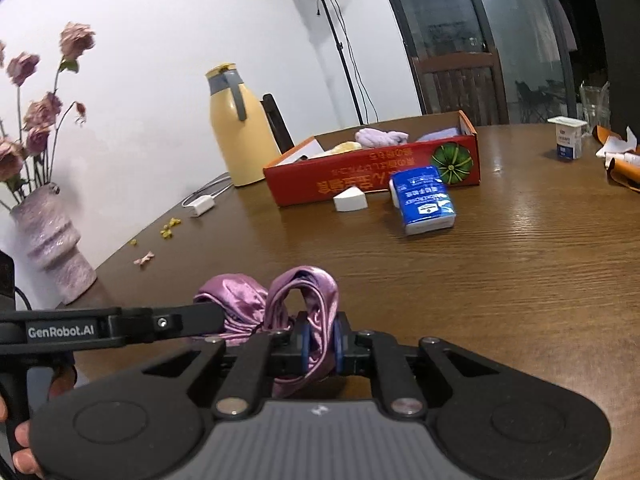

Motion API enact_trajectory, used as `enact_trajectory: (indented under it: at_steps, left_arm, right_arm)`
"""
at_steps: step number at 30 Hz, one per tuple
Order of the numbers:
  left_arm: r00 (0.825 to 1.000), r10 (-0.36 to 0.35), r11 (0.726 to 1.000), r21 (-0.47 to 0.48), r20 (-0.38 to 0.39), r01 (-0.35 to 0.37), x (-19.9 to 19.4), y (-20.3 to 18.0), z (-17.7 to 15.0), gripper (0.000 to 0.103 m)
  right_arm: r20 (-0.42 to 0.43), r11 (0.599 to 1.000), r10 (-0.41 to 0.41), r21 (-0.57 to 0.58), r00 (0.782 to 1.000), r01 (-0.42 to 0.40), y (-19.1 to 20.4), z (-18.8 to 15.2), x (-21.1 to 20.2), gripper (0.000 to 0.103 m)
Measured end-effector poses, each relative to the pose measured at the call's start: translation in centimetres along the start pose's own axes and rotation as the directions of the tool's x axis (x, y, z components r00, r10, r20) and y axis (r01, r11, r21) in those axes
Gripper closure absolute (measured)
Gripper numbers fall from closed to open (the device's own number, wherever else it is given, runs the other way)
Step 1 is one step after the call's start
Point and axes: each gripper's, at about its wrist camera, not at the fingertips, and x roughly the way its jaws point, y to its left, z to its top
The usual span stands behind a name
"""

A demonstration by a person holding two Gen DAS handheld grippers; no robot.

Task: Organize soft objects
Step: 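Grasp one pink scrunchie with the left tool while the right tool grasps the other, then carry both scrunchies over the box and open both tools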

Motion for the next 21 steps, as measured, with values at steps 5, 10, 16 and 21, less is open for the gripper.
enact_trajectory:
  at_steps: [5, 10, 16, 21]
  left_arm:
    - [1.000, -0.008, 1.000, 0.024, 0.011, 0.008, -0.6, -0.4, -0.7, 0.084]
    - [1.000, -0.004, 1.000, 0.027, -0.005, 0.004, 0.1, -0.1, -0.8, 0.084]
    - [0.999, -0.043, 0.998, 0.051, 0.027, 0.042, 0.9, -0.3, 1.5, 0.084]
    - [0.993, -0.096, 0.992, 0.091, 0.071, 0.090, 4.1, -0.7, 8.5, 0.085]
  right_arm:
    - [0.007, 1.000, -0.009, -0.009, 1.000, 0.009, 0.5, -0.5, -1.0, 0.092]
    - [-0.005, 1.000, -0.022, -0.014, 1.000, 0.022, 0.3, -0.6, -0.5, 0.092]
    - [0.009, 1.000, 0.003, 0.009, 1.000, -0.004, -0.8, 1.4, 0.4, 0.092]
    - [0.063, 1.000, 0.021, -0.015, 0.998, -0.020, -2.7, 7.4, 2.2, 0.092]
